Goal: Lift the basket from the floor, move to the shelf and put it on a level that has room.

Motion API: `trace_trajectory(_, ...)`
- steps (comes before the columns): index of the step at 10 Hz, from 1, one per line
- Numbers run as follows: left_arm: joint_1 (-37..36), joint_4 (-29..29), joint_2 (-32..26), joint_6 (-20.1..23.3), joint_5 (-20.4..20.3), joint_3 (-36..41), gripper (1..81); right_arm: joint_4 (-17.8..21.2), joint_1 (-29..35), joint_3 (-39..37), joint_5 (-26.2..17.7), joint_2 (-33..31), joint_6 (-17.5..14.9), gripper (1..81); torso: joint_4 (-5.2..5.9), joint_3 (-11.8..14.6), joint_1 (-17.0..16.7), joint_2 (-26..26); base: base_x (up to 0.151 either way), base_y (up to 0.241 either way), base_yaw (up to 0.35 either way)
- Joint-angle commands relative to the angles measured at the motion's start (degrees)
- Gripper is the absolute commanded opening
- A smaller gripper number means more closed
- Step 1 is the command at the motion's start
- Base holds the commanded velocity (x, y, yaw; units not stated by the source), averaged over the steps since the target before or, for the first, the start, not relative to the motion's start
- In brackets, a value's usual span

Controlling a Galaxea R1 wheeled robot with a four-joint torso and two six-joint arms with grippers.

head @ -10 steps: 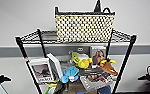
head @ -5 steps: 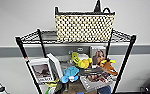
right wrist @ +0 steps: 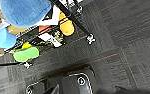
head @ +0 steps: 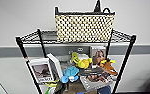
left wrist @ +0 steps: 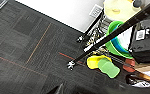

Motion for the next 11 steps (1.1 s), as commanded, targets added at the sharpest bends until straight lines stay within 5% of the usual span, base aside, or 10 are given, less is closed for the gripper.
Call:
trace_trajectory(1,3.48,4.72,2.43,0.72,-4.03,-2.41,81.1,0.85,-1.04,-0.17,1.91,-0.4,-3.64,81.1,0.0,0.0,0.0,0.0,0.0,0.0,0.0)
trace_trajectory(11,16.85,11.23,20.97,0.72,-11.06,-8.48,81.1,-0.56,-16.96,-3.77,12.63,16.82,-6.89,81.1,0.0,0.09,-0.06,-0.06,0.0,0.0,0.0)
